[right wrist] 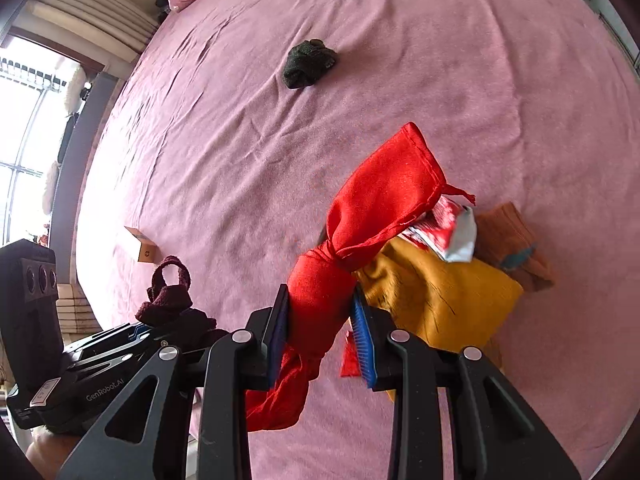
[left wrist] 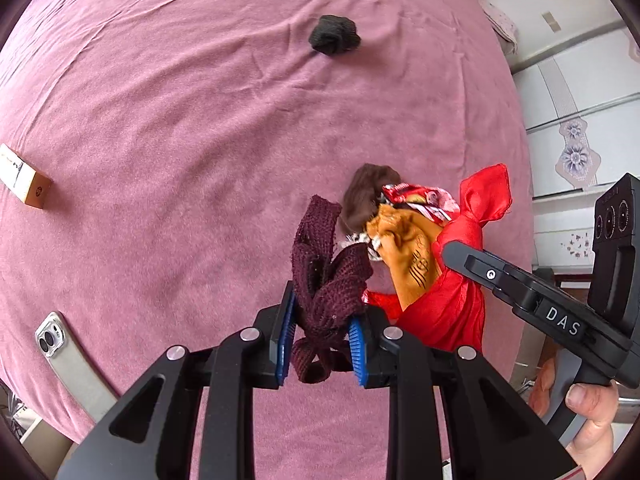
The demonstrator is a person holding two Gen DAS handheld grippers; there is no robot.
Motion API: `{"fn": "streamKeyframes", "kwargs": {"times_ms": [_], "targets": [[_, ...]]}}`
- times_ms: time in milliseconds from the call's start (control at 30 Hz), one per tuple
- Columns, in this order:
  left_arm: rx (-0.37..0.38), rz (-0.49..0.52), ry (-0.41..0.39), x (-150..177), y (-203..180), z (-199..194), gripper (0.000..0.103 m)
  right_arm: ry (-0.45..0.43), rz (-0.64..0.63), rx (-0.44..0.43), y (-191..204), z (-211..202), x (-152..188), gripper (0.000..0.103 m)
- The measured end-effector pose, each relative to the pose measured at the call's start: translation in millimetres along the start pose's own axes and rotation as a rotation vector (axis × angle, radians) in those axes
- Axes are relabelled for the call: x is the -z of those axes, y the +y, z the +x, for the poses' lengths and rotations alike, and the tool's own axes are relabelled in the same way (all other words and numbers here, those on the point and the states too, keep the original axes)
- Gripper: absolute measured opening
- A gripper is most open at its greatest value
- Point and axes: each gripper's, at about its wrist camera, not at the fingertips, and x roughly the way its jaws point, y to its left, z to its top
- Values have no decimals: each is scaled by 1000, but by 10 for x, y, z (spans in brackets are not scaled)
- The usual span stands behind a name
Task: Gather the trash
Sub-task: 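Carry the maroon cord and red cloth over the yellow bin with both tools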
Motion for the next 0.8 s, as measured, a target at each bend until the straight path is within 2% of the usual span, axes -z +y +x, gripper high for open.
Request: {"fn": "streamKeyframes", "kwargs": {"times_ms": [233,400,800], "targets": [[13,151,35,416,-683,66,24,-76,97,-4,-512,-554,574,29],[27,279,63,690,-1329,175,24,-128,182,-12,-957,-926,999,29],[59,460,149,1373,-2760,641,24,-208,348,30,-2247,-1696,1855,29]]}}
